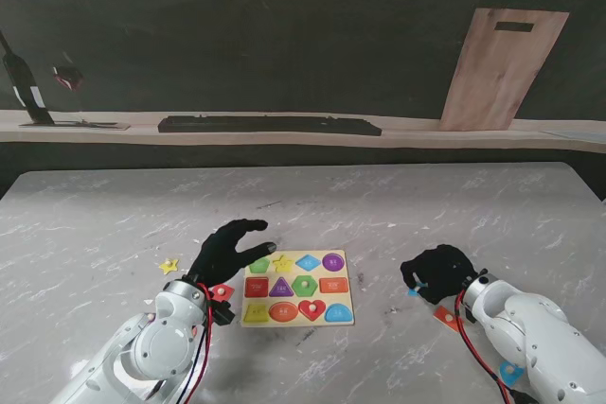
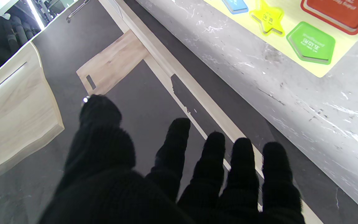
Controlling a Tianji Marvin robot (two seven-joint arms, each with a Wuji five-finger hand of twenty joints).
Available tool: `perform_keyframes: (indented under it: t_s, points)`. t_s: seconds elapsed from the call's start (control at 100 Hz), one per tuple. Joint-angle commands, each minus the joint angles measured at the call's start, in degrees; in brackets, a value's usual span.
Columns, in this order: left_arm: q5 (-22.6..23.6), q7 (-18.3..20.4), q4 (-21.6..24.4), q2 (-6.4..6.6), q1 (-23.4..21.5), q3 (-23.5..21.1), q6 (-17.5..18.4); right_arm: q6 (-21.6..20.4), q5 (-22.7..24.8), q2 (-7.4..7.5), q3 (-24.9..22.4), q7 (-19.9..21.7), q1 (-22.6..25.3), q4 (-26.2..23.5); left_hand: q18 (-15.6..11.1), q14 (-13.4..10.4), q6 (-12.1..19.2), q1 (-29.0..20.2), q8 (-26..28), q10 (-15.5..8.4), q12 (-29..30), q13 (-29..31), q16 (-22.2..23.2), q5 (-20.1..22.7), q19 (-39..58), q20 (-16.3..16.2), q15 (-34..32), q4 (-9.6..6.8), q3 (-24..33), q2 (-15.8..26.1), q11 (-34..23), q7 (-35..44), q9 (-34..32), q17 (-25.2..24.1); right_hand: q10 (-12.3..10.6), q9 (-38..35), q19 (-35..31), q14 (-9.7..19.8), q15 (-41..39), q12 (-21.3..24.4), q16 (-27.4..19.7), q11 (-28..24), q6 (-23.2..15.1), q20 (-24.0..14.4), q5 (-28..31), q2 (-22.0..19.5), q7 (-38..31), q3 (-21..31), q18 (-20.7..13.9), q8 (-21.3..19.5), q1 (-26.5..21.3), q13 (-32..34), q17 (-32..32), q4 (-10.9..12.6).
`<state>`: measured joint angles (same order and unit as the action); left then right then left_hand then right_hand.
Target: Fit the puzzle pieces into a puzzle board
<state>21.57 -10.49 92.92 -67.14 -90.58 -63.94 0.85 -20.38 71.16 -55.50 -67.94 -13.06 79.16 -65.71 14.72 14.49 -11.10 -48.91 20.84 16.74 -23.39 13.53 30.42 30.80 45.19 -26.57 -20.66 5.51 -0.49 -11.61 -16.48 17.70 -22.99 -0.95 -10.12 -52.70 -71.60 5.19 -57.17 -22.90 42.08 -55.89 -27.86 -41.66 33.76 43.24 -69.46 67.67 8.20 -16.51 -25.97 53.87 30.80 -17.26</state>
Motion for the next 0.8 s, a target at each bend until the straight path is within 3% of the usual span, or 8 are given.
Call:
perform_keyframes:
  t_s: [0.0, 0.13, 0.38, 0.79]
  points:
    - [-0.2, 0.0, 0.3, -0.15, -0.2, 0.1, -0.2, 0.1, 0.2, -0.32, 0.5, 0.4, 0.2, 0.5, 5.9, -0.4, 1.2, 0.8, -0.8, -0.5, 0.4, 1.8, -0.1, -1.1, -0.7, -0.6, 1.2, -1.82, -1.4, 1.6, 0.7, 0.0, -0.8, -0.3, -1.4, -2.8, -1.9, 0.9, -1.5, 0.6, 0.7, -0.9, -2.6, -1.2, 2.5, -2.6, -1.7, -0.4, -0.2, 1.2, -1.7, 1.1, 0.3, -0.5]
    - [-0.1, 0.0, 0.3, -0.14, -0.2, 0.1, -0.2, 0.3, -0.5, -0.44, 0.5, 1.5, 0.4, 0.3, 5.8, -0.5, 1.2, 0.8, -0.8, -0.5, 0.4, 1.7, -0.1, -1.1, -0.7, -0.7, 1.2, -1.82, -1.4, 1.6, 0.8, 0.0, -0.6, -0.3, -0.3, -7.0, -2.0, 0.6, -1.3, 2.1, 0.6, 1.3, -0.3, -1.1, 6.4, -2.3, -1.5, -0.1, 0.4, 3.8, -2.4, 1.7, 0.6, -0.2]
    - [0.0, -0.1, 0.4, -0.16, -0.2, 0.1, -0.3, 1.2, -2.7, -1.00, -0.5, 3.7, 1.4, -0.6, 5.8, -0.5, 1.2, 0.8, -0.8, -0.6, 0.4, 1.6, -0.1, -1.1, -0.7, -0.7, 1.3, -1.82, -1.4, 1.6, 0.8, 0.1, -0.5, -0.3, 3.1, -14.1, -2.1, 0.7, 0.8, 4.5, -0.6, 7.0, 4.5, -0.5, 11.2, 2.4, -1.5, 3.3, -0.5, 8.4, -2.3, 4.8, 2.8, 0.3]
    - [-0.1, -0.1, 0.4, -0.17, -0.2, 0.0, -0.1, 3.1, -4.6, -2.23, -2.8, 2.7, 3.1, -4.9, 5.7, -0.5, 1.2, 0.8, -0.8, -0.6, 0.4, 1.5, -0.2, -0.9, -0.7, -0.7, 1.3, -1.81, -1.4, 1.7, 0.7, 0.1, -0.5, -0.3, 5.2, -17.6, -3.3, -0.5, 0.7, 5.6, -1.0, 8.3, 8.2, -0.1, 14.5, 7.8, -1.2, 5.7, 0.1, 10.2, -2.8, 8.0, 5.4, 1.4]
